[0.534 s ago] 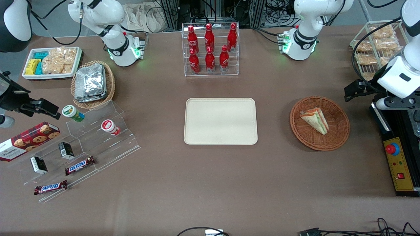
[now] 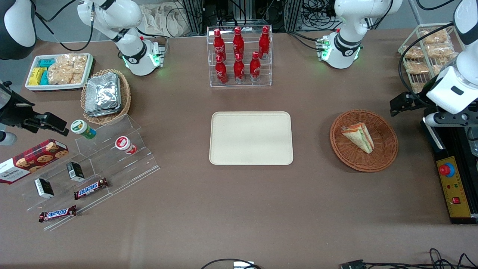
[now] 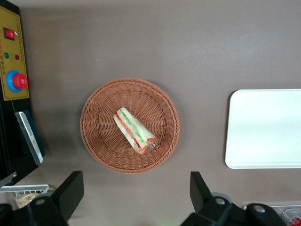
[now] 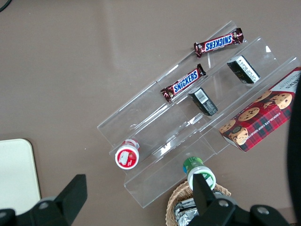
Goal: Place sandwich from basket to tray
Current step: 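Move the left gripper toward the sandwich in the wicker basket, then lower the open left gripper around the wrapped sandwich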
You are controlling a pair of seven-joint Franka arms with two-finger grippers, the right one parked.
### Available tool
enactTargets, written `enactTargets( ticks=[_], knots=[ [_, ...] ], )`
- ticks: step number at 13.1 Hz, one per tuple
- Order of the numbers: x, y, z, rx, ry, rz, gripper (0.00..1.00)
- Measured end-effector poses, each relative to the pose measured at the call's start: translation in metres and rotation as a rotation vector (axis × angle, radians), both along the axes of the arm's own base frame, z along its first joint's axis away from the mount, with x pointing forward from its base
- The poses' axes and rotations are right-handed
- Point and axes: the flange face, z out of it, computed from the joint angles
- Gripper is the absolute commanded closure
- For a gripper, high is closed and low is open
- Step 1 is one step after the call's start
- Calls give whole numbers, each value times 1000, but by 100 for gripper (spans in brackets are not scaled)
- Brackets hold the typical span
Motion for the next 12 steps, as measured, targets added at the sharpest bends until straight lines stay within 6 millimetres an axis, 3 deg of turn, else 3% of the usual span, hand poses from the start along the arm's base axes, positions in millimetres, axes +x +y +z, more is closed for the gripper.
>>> enactTargets(
  ticks=[5,8,12],
  knots=[
    [-3,8,-60,15,29,126,0],
    [-20,13,-115,20,-25,234,0],
    [-45,35,-184,19,-67,355,0]
  ],
)
